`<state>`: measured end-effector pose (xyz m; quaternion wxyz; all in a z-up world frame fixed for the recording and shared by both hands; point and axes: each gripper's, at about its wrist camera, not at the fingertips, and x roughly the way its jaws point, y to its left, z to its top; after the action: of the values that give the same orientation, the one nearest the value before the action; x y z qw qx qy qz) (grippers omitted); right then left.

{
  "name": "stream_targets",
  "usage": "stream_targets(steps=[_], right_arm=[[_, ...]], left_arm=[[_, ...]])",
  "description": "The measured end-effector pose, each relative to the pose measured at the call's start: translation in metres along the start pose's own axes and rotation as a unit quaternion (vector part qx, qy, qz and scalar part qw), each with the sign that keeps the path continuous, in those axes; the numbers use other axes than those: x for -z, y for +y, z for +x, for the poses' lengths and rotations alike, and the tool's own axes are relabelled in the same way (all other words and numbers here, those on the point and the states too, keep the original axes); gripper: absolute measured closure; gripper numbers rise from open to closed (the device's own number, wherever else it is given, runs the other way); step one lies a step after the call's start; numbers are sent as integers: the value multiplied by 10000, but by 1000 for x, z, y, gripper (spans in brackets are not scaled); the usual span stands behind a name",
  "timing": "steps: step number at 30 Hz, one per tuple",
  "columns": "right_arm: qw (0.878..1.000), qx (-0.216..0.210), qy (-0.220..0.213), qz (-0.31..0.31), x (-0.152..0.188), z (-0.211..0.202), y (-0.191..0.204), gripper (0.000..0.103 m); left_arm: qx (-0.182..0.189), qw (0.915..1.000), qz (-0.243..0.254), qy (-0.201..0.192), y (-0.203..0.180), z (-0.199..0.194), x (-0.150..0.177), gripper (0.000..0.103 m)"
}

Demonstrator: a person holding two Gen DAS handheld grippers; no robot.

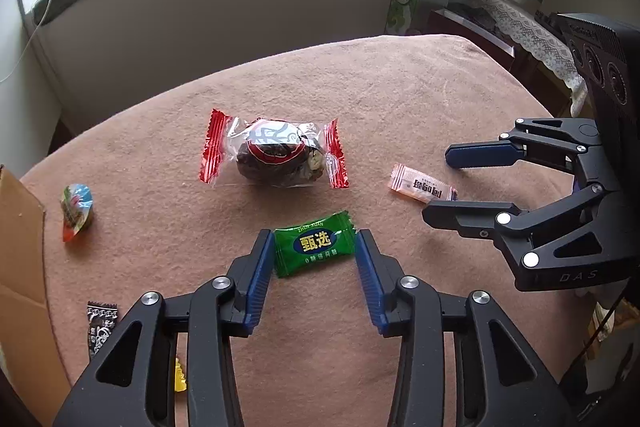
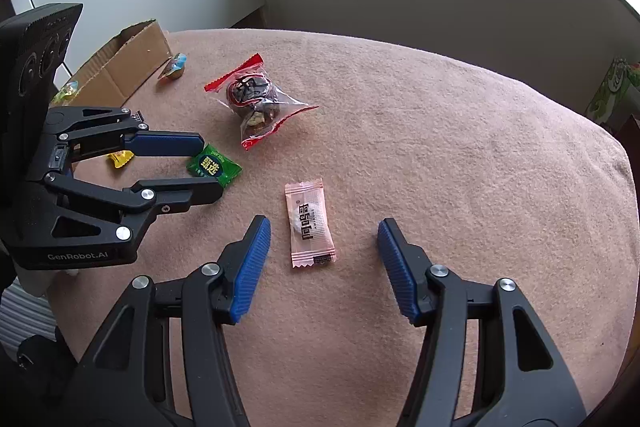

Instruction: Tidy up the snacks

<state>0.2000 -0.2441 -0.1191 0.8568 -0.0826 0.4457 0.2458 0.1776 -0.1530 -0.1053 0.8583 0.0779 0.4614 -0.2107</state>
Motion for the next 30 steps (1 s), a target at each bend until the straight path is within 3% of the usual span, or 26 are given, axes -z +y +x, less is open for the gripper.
stream_targets(steps=[3, 5, 8, 10, 15, 17, 19, 30], right_arm=[[10000, 69, -6, -26, 0, 1, 1, 44], [9999, 97, 4, -63, -1, 3, 2, 44], [9998, 111, 16, -169, -3, 5, 6, 44], [9995, 127, 44, -268, -4, 9, 11, 44], [9987, 222, 78, -451, -6, 13, 18, 62], [9987, 244, 99, -448, -7, 12, 18, 76], [9987, 228, 124, -429, -6, 11, 18, 82], [9996, 116, 28, -239, 1, -5, 21, 83]], left_arm=[[-149, 9999, 32, -22, -4, 5, -2, 50], [-282, 9995, 163, -57, -7, 7, -1, 49], [-284, 9995, 97, -114, -4, 6, 0, 53], [-323, 9993, -5, -162, -1, 5, 0, 63], [-389, 9990, -17, -222, -1, 3, 3, 64], [-384, 9990, -39, -225, 0, 2, 4, 65], [-365, 9991, -72, -222, 1, 2, 4, 65], [-284, 9986, -274, -364, 5, -15, 10, 66]])
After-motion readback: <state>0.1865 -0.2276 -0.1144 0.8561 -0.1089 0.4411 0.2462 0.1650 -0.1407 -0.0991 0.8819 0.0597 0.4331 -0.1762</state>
